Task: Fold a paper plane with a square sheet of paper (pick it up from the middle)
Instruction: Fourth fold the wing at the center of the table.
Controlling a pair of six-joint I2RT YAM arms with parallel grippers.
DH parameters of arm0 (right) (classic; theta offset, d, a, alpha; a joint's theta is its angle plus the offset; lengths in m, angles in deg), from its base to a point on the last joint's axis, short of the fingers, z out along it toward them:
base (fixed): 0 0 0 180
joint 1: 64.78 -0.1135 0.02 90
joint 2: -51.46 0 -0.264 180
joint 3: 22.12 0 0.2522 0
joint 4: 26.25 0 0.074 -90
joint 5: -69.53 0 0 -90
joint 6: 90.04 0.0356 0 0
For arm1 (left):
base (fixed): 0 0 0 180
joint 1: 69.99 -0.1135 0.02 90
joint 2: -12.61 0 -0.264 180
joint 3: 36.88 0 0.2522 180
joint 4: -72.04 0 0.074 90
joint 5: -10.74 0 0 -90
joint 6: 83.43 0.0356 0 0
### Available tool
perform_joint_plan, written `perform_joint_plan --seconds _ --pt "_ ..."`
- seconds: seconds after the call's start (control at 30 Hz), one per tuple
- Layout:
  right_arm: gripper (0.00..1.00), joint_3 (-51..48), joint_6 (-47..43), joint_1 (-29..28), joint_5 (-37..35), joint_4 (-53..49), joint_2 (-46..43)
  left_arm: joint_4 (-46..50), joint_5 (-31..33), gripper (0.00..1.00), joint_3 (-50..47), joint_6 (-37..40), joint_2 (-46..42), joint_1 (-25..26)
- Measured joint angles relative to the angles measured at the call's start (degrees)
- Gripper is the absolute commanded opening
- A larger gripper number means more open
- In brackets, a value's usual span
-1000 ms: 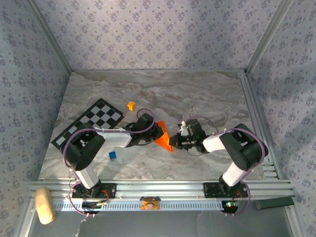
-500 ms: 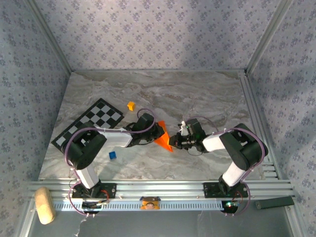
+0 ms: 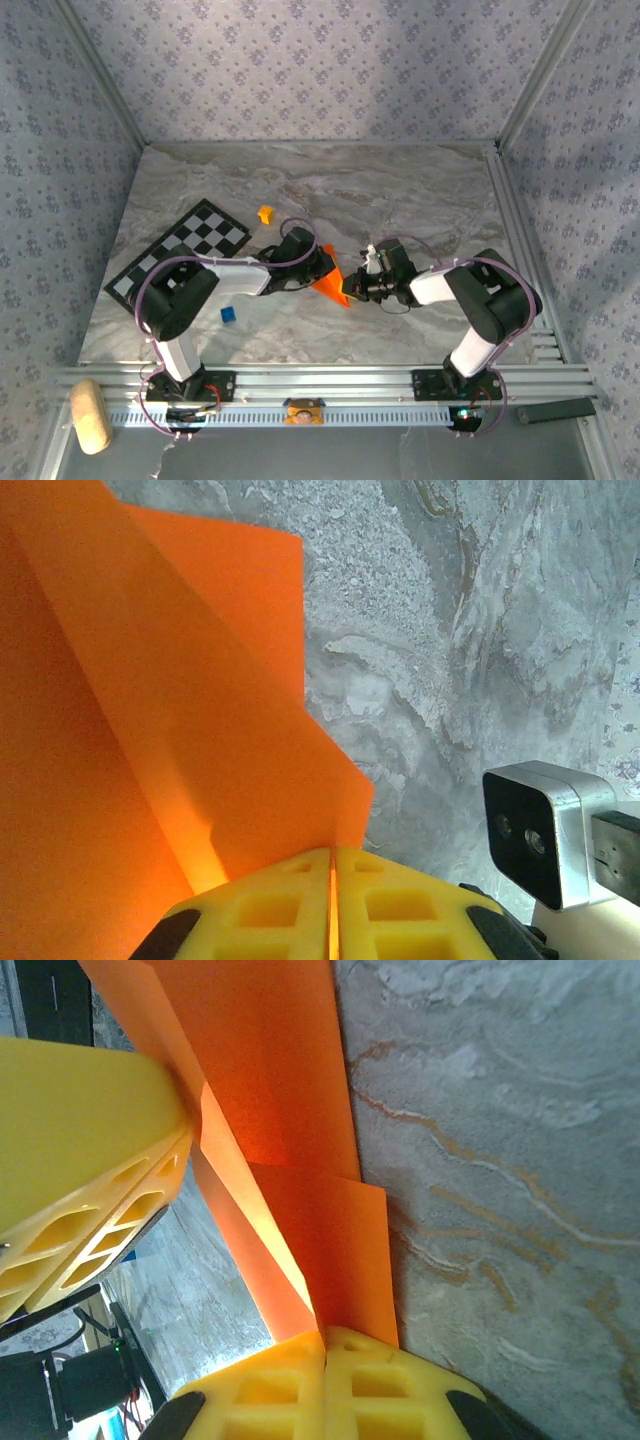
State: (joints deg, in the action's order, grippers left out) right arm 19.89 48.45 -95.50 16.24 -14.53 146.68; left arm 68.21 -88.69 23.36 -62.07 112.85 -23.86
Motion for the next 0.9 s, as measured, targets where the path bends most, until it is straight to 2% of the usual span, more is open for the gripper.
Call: perform_joint_plan --seconds 0.9 --pt "0.0 0.9 0.4 0.4 1.1 -1.5 0.6 1.1 0.0 0.08 1.8 0.0 3.1 -0.3"
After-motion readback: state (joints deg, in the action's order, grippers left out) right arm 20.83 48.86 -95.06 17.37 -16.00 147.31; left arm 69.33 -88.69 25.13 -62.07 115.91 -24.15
